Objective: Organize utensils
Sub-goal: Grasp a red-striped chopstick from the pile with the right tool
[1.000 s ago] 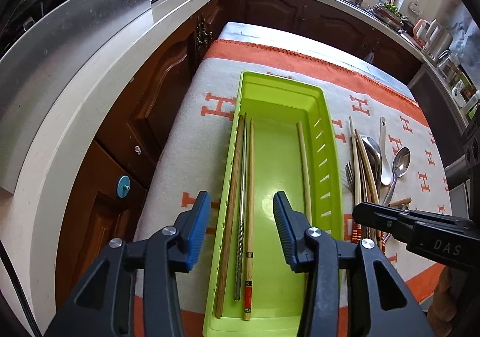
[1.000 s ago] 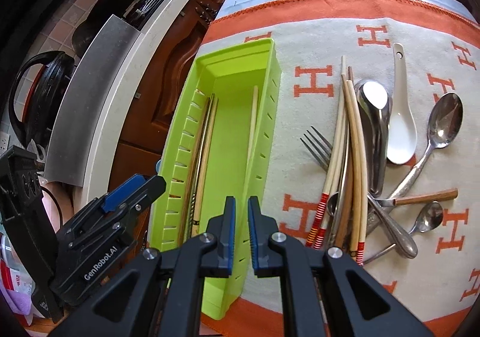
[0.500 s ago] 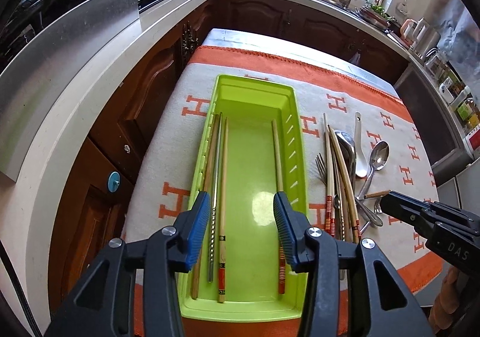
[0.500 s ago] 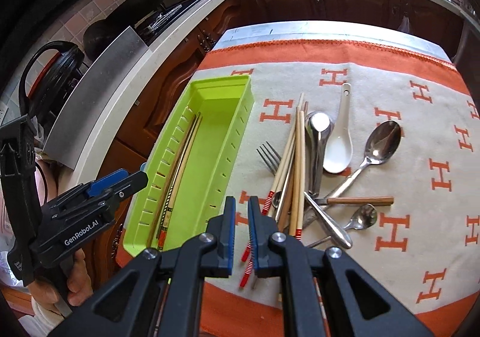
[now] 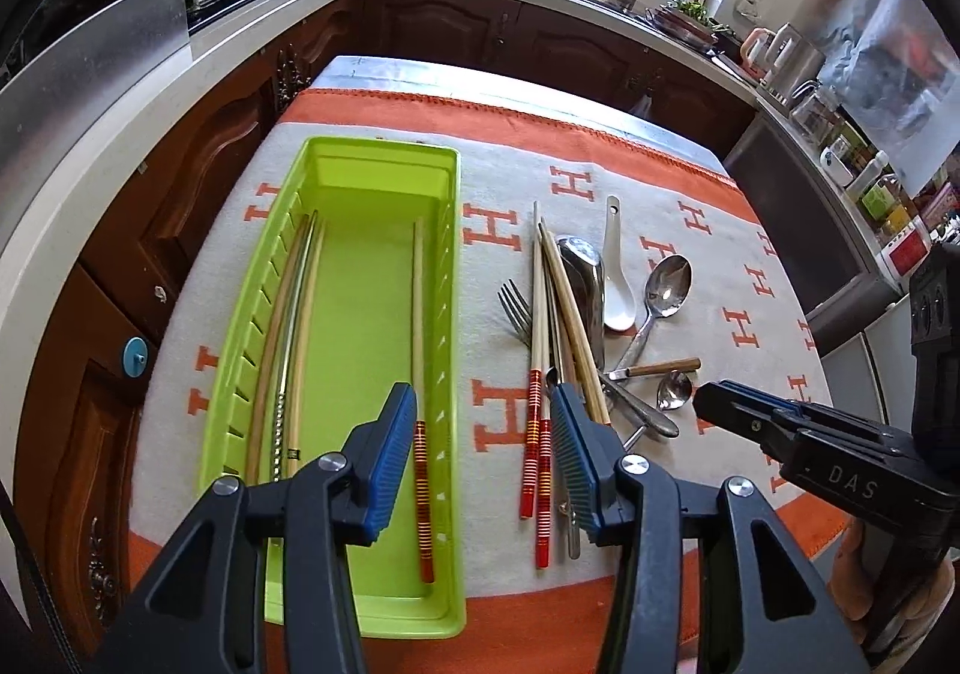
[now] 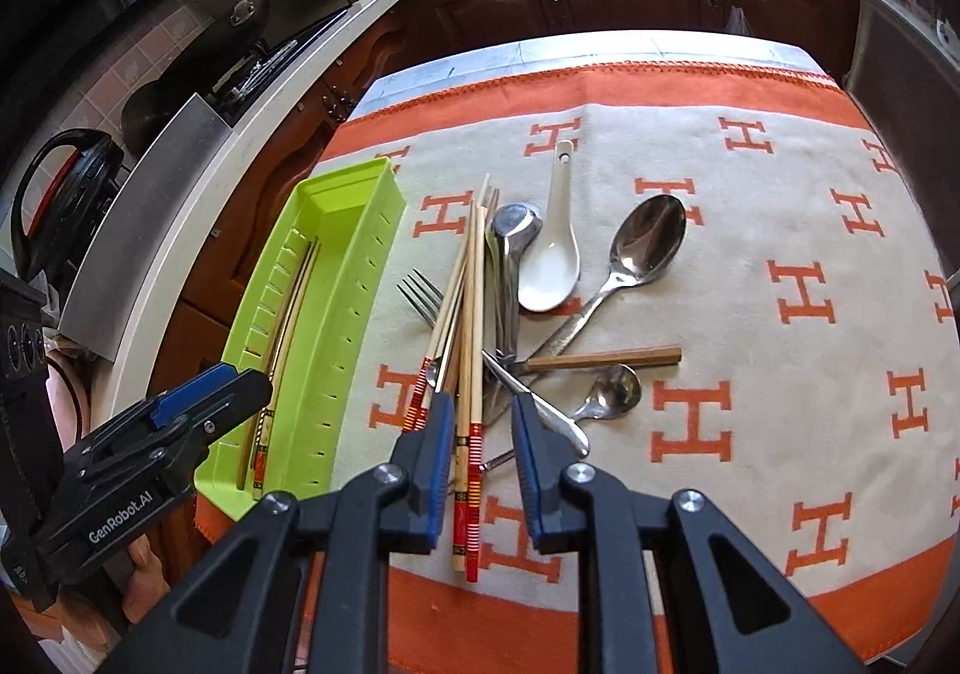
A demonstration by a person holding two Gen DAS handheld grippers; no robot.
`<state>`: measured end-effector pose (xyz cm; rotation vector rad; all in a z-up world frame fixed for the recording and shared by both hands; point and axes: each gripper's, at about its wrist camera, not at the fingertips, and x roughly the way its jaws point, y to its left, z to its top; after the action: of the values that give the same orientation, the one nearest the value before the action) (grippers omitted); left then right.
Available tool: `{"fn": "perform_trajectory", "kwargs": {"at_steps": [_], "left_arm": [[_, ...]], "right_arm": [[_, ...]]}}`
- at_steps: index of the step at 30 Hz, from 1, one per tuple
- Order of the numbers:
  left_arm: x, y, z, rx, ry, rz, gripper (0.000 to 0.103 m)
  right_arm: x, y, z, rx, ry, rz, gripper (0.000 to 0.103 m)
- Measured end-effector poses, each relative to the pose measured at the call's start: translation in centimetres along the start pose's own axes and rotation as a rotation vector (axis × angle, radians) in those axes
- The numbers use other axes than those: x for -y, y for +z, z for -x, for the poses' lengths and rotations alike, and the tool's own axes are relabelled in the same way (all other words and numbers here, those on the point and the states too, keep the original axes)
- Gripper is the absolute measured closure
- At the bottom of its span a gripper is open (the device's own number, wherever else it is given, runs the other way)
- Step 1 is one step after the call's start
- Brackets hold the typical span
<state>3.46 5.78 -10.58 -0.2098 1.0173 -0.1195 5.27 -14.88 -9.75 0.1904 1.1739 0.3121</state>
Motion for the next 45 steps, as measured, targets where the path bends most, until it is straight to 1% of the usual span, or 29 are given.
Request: {"fn": "perform_trajectory", "kwargs": {"at_steps": [6, 15, 20, 26, 30, 35, 36, 41, 45], "left_arm": [[1.2, -0.6, -1.1, 0.006, 0.014, -0.014, 0.058], [1.1, -0.9, -2.1, -0.017, 0.012, 0.004, 0.058], [1.0, -1.0, -2.6, -0.027, 0.017, 0.009, 0.058], [1.0, -0.9, -2.9, -0.035, 0.013, 0.008, 0.058], [1.0, -0.8, -3.1, -0.036, 0.017, 0.007, 0.058], [1.1, -0.8, -3.2, -0.035, 0.022, 0.004, 0.058], [1.1, -0.7, -3.2, -0.035, 0.023, 0.003, 0.058], [1.2, -0.6, -3.3, -0.035, 0.030, 0.001, 0.058], [1.7, -0.6, -3.1, -0.028, 0.028, -0.013, 0.058]], "right_arm": [[0.7, -0.8, -1.3, -0.027, 0.043, 0.012, 0.083], [0.4, -1.1, -3.9, -0.083, 0.095, 0.054, 0.083], [0.6, -1.0, -5.6, -0.126, 0.128, 0.044, 0.083], [1.0, -1.1, -6.7, -0.147, 0.163, 0.030, 0.084], [1.6, -1.2, -7.1, -0.164, 0.206, 0.003, 0.089], [1.8, -1.3, -7.1, -0.164, 0.248, -0.006, 0.092], [1.9, -1.4, -7.0, -0.159, 0.251, -0.004, 0.096], [1.9, -1.3, -6.3, -0.124, 0.233, 0.014, 0.096], [2.3, -1.3, -6.1, -0.115, 0.228, 0.002, 0.096]]}}
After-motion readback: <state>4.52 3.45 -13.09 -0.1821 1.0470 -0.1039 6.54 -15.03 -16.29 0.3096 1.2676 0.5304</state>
